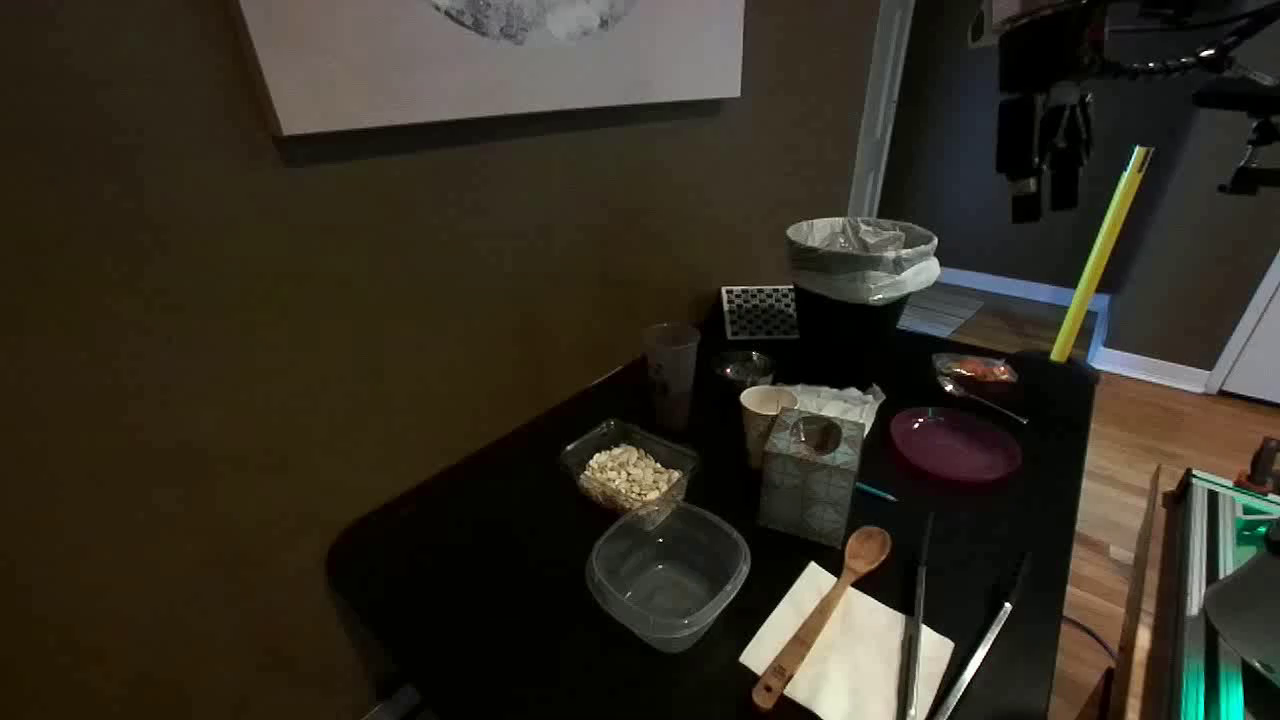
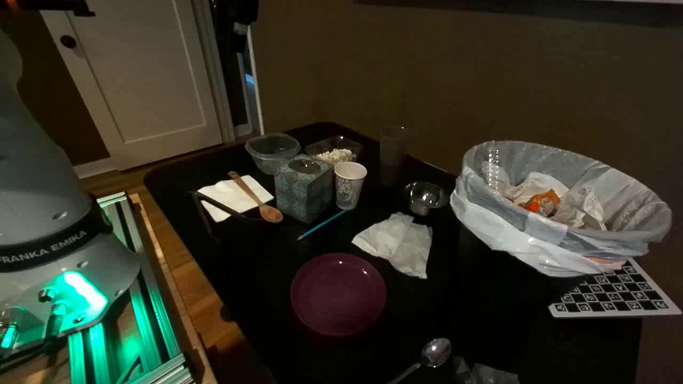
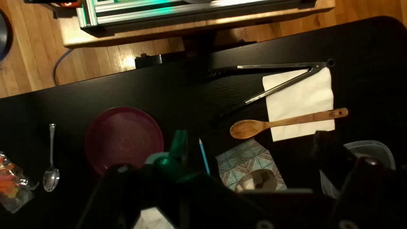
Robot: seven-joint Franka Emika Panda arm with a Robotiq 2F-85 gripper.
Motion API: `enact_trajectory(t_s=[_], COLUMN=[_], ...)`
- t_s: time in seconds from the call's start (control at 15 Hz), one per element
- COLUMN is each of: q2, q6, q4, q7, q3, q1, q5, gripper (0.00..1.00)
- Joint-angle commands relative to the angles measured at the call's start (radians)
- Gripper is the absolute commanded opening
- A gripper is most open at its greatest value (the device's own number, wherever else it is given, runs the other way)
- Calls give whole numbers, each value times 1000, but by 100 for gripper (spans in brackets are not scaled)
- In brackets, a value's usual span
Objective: Push the closest cup forward, then then pour out the contents from the furthest cup into the closest cup
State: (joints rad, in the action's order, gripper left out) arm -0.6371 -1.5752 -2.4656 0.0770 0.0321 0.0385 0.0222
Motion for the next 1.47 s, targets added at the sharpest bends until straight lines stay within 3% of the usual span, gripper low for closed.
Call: enact_trajectory(t_s=[0.0, 0.47, 0.53, 0.8, 1.13, 1.33, 1.4], q2=[1, 1, 47, 189, 451, 604, 492], q6=[2, 2, -15, -348, -750, -859, -823], q4=[1, 2, 11, -5, 38, 87, 26], q7=[-3, -3, 45, 202, 260, 278, 249], q3=[-5, -5, -9, -18, -15, -5, 5], q1=[6, 6, 28, 99, 108, 89, 89], q5=[2, 2, -8, -76, -92, -61, -73], gripper=[100, 100, 100, 100, 100, 100, 100])
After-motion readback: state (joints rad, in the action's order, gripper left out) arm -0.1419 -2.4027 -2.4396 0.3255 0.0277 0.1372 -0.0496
